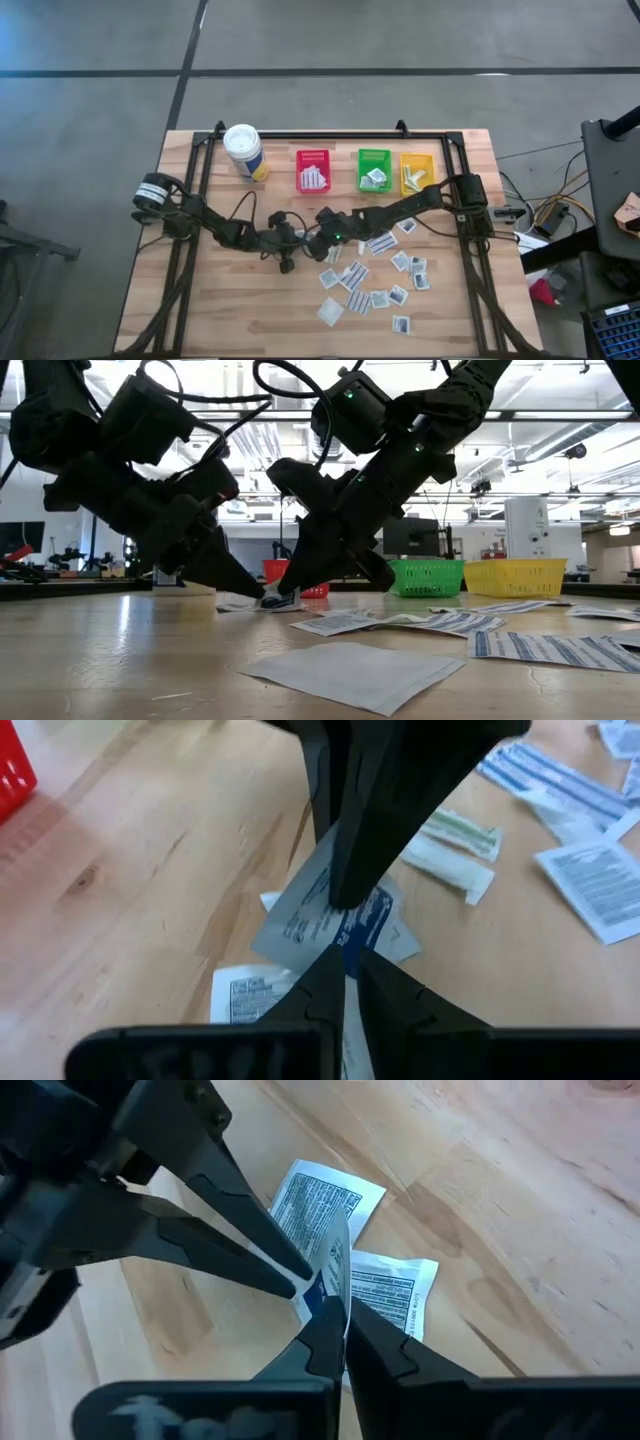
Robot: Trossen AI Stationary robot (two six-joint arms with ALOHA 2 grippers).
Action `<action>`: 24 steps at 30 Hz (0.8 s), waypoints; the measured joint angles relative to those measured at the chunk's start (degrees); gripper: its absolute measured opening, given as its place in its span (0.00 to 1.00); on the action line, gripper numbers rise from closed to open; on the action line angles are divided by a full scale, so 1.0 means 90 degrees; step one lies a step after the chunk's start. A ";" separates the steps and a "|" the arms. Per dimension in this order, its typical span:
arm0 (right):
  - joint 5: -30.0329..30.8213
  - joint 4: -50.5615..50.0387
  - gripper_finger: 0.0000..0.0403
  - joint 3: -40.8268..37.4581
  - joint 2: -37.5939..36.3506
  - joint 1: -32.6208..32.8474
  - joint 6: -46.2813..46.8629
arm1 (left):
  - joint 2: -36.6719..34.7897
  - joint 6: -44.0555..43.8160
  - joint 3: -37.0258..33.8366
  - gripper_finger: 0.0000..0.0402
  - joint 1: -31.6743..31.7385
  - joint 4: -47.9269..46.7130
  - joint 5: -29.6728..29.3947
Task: Pick & Place First Aid Supplies
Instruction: Put the alcohol pad in the green bin
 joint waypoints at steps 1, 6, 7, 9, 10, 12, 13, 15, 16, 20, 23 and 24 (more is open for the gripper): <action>-0.0002 -0.0002 0.02 0.0000 0.0000 0.0000 -0.0034 | -0.0028 0.0011 0.0003 0.07 0.0000 0.0011 0.0000; -0.0002 -0.0031 0.02 0.0000 -0.0062 0.0002 -0.0127 | -0.0241 0.0060 0.0007 0.07 0.0000 -0.0103 -0.0002; -0.0002 -0.0043 0.02 0.0000 -0.0098 0.0002 -0.0164 | -0.0282 0.0089 0.0009 0.07 0.0000 -0.0141 -0.0003; -0.0001 -0.0055 0.02 -0.0002 -0.0187 0.0004 -0.0271 | -0.0366 0.0158 0.0010 0.07 0.0000 -0.0270 -0.0005; 0.0002 -0.0069 0.02 -0.0002 -0.0236 0.0010 -0.0319 | -0.0416 0.0173 0.0010 0.07 0.0000 -0.0333 -0.0005; 0.0007 -0.0124 0.02 -0.0002 -0.0381 0.0018 -0.0449 | -0.0509 0.0180 0.0010 0.07 0.0000 -0.0435 -0.0007; 0.0033 -0.0168 0.02 -0.0002 -0.0447 0.0026 -0.0497 | -0.0556 0.0185 0.0010 0.07 0.0000 -0.0516 -0.0007; 0.0098 -0.0310 0.02 -0.0002 -0.0595 0.0034 -0.0618 | -0.0684 0.0192 0.0010 0.07 0.0000 -0.0672 -0.0007; 0.0143 -0.0421 0.02 -0.0007 -0.0657 0.0040 -0.0675 | -0.0741 0.0195 0.0010 0.07 0.0000 -0.0732 -0.0011; 0.0407 -0.0732 0.02 -0.0064 -0.0893 0.0058 -0.0818 | -0.0986 0.0214 0.0010 0.07 0.0000 -0.0983 -0.0016; 0.0573 -0.0898 0.02 -0.0160 -0.1033 0.0073 -0.0921 | -0.1224 0.0216 0.0009 0.07 0.0000 -0.1310 -0.0016; 0.0572 -0.0903 0.02 -0.0212 -0.1069 0.0075 -0.0978 | -0.1312 0.0216 0.0015 0.07 0.0000 -0.1416 -0.0022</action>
